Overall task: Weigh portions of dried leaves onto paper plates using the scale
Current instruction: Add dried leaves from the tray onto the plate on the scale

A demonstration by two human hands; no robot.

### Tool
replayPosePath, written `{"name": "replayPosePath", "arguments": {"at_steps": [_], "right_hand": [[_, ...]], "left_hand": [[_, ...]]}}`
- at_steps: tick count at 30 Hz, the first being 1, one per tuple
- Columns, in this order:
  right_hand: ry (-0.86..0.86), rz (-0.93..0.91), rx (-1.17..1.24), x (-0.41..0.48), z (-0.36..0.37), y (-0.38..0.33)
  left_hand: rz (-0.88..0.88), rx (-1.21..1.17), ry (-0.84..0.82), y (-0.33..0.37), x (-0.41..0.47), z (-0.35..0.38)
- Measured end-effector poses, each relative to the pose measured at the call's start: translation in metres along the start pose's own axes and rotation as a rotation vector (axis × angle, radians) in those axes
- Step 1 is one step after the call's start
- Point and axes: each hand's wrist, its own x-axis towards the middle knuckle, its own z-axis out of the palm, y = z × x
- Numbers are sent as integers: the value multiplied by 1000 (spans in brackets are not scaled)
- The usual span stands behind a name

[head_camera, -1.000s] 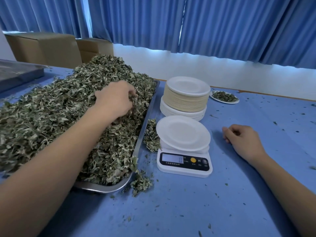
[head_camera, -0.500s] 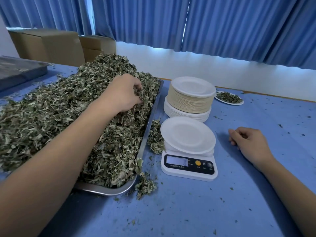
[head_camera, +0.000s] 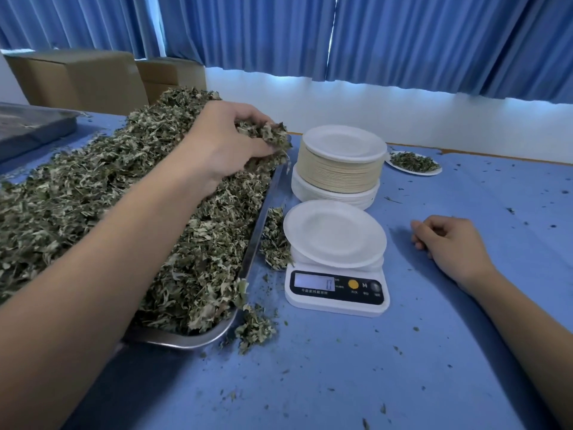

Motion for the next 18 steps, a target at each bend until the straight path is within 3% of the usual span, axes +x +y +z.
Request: {"name": "replayPosePath", "arguments": {"at_steps": [2,4,9,13,15,18], "right_hand": [[3,-5,-3,0,0,1],[5,-9,-11,0,1,0],[-1,-14,-2,0,0,-1],[0,-14,7,-1,0,1],[-1,-20,4,-1,0,1],[1,-19,6,-1,-1,0]], "left_hand": [[-90,-158,-150,6,-3,15],[-141,-169,-263,10,-3,34],[14,256,-434,13,-6,83],[31,487,-661,10,-8,91],[21,497,-690,10,-8,81],[38,497,-605,8,-3,56]]}}
